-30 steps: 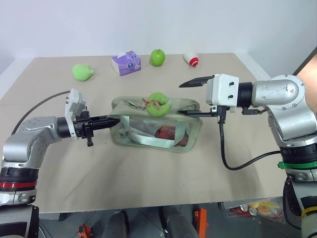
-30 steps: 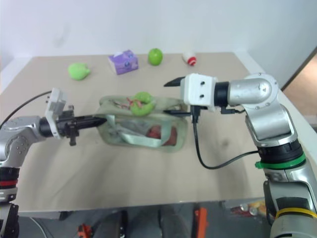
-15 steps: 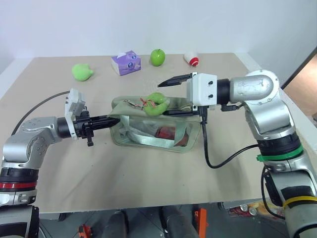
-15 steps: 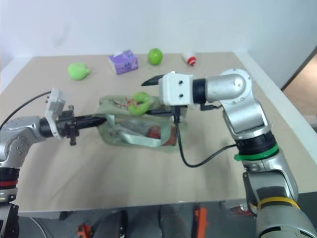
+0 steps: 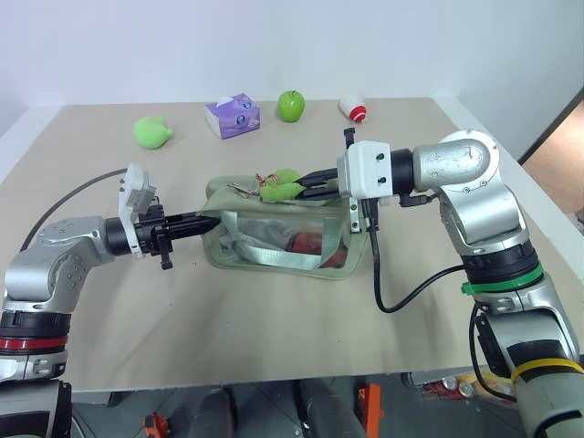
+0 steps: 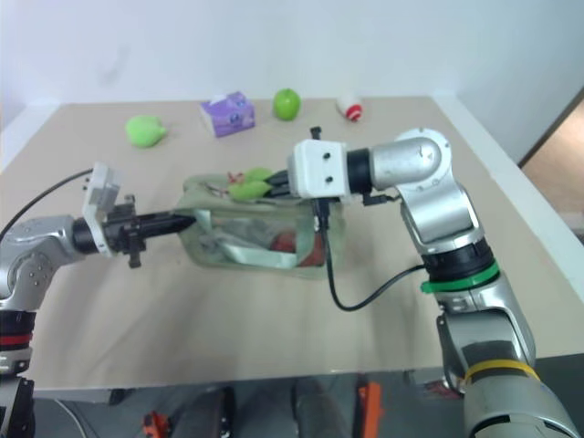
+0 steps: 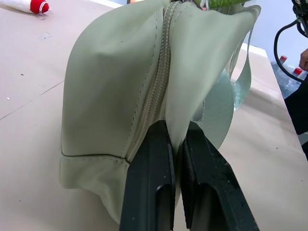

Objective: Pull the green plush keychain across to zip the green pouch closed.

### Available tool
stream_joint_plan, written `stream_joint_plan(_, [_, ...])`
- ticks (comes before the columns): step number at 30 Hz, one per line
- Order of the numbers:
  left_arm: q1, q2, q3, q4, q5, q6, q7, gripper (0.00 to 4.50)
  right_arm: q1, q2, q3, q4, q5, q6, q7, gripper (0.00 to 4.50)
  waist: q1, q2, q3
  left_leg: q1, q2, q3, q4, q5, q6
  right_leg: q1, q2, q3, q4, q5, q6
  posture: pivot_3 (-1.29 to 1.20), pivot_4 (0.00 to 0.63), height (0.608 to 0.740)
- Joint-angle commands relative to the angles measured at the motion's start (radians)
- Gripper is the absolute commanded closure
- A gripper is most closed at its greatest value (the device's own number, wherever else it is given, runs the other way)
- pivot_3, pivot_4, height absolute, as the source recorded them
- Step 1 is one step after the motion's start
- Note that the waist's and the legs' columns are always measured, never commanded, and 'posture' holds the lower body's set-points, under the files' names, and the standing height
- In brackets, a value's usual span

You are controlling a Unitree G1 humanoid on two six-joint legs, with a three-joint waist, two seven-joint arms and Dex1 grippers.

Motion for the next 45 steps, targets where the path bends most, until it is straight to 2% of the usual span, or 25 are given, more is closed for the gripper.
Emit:
stream_joint_plan(1, [-0.002, 0.004, 0.022, -0.018, -0.013, -0.001, 0.004, 4.5, -0.032, -0.057, -0.065, 0.02, 0.001, 0.01, -0.001, 4.47, 0.001, 0.0, 0.0, 0.0, 0.0, 0.0, 0.0, 0.0, 0.0, 0.0, 0.0, 0.0, 0.0, 0.0, 0.0, 0.0, 0.15, 0.74])
stream_joint_plan(7, [-0.003, 0.0, 0.017, -0.011, -0.01, -0.001, 0.0, 4.5, -0.075, -0.232, -0.175, 0.129, 0.043, 0.049, 0.05, 4.47, 0.005, 0.0, 0.0, 0.0, -0.001, 0.0, 0.0, 0.0, 0.0, 0.0, -0.001, 0.0, 0.0, 0.0, 0.0, 0.0, 0.15, 0.74])
stream_joint_plan(16, [-0.005, -0.003, 0.01, -0.004, -0.01, -0.001, -0.006, 4.5, -0.038, -0.461, -0.195, 0.249, -0.05, -0.081, 0.087, 4.47, 0.007, 0.001, 0.0, 0.001, -0.001, 0.001, -0.002, 0.0, 0.0, -0.001, -0.001, 0.001, 0.0, -0.001, -0.001, 0.0, 0.15, 0.74])
stream_joint_plan(20, [-0.005, -0.001, 0.01, 0.0, -0.009, 0.0, -0.008, 4.5, 0.079, -0.573, -0.183, 0.227, -0.118, -0.157, 0.101, 4.47, 0.009, 0.001, 0.0, 0.001, -0.001, 0.002, -0.002, 0.0, 0.0, 0.0, -0.001, 0.001, -0.001, -0.001, -0.001, 0.0, 0.15, 0.74])
stream_joint_plan(23, [-0.006, 0.002, 0.011, 0.003, -0.01, 0.0, -0.011, 4.5, 0.177, -0.61, -0.161, 0.183, -0.177, -0.19, 0.081, 4.47, 0.008, 0.001, 0.0, 0.001, -0.001, 0.002, -0.002, 0.0, 0.0, -0.001, -0.001, 0.002, -0.001, -0.001, -0.001, 0.0, 0.15, 0.74])
stream_joint_plan(26, [-0.007, 0.003, 0.011, 0.004, -0.011, 0.001, -0.011, 4.5, 0.243, -0.595, -0.139, 0.146, -0.233, -0.205, 0.04, 4.47, 0.006, 0.001, 0.001, 0.003, -0.001, 0.004, -0.002, 0.0, 0.0, -0.001, -0.001, 0.003, 0.0, -0.001, 0.0, 0.0, 0.15, 0.74])
stream_joint_plan(30, [-0.011, 0.003, 0.011, 0.003, -0.013, 0.006, -0.007, 4.5, 0.359, -0.48, -0.023, 0.127, -0.401, -0.252, -0.09, 4.47, 0.004, -0.005, -0.003, 0.005, 0.0, 0.003, -0.002, 0.0, 0.0, 0.001, 0.0, 0.003, 0.0, -0.001, 0.0, 0.0, 0.15, 0.74])
stream_joint_plan(33, [-0.009, 0.004, 0.012, -0.004, -0.016, 0.011, -0.005, 4.5, 0.379, -0.416, 0.032, 0.172, -0.484, -0.286, -0.158, 4.47, 0.004, -0.001, -0.001, 0.004, -0.002, 0.005, -0.001, 0.0, 0.0, 0.001, -0.001, 0.005, 0.0, 0.0, 0.001, 0.0, 0.15, 0.74])
stream_joint_plan(37, [-0.008, 0.006, 0.015, -0.007, -0.019, 0.017, -0.002, 4.5, 0.328, -0.344, 0.127, 0.331, -0.646, -0.378, -0.29, 4.47, -0.004, -0.004, -0.002, 0.005, -0.002, 0.007, 0.0, 0.0, 0.0, 0.001, -0.001, 0.007, 0.0, 0.001, 0.002, 0.0, 0.15, 0.74])
stream_joint_plan(41, [0.0, 0.006, 0.022, -0.019, -0.025, 0.024, 0.005, 4.5, 0.327, -0.314, 0.168, 0.365, -0.682, -0.43, -0.304, 4.47, -0.006, -0.013, -0.007, 0.01, -0.001, 0.007, 0.001, 0.0, 0.0, 0.005, -0.001, 0.007, 0.0, 0.001, 0.002, 0.0, 0.15, 0.74])
stream_joint_plan(45, [0.008, 0.001, 0.032, -0.028, -0.033, 0.043, 0.026, 4.5, 0.353, -0.294, 0.162, 0.333, -0.637, -0.424, -0.258, 4.47, -0.007, -0.015, -0.008, 0.016, -0.002, 0.007, 0.001, 0.0, 0.0, 0.01, -0.001, 0.009, -0.001, 0.001, 0.001, 0.0, 0.15, 0.74])
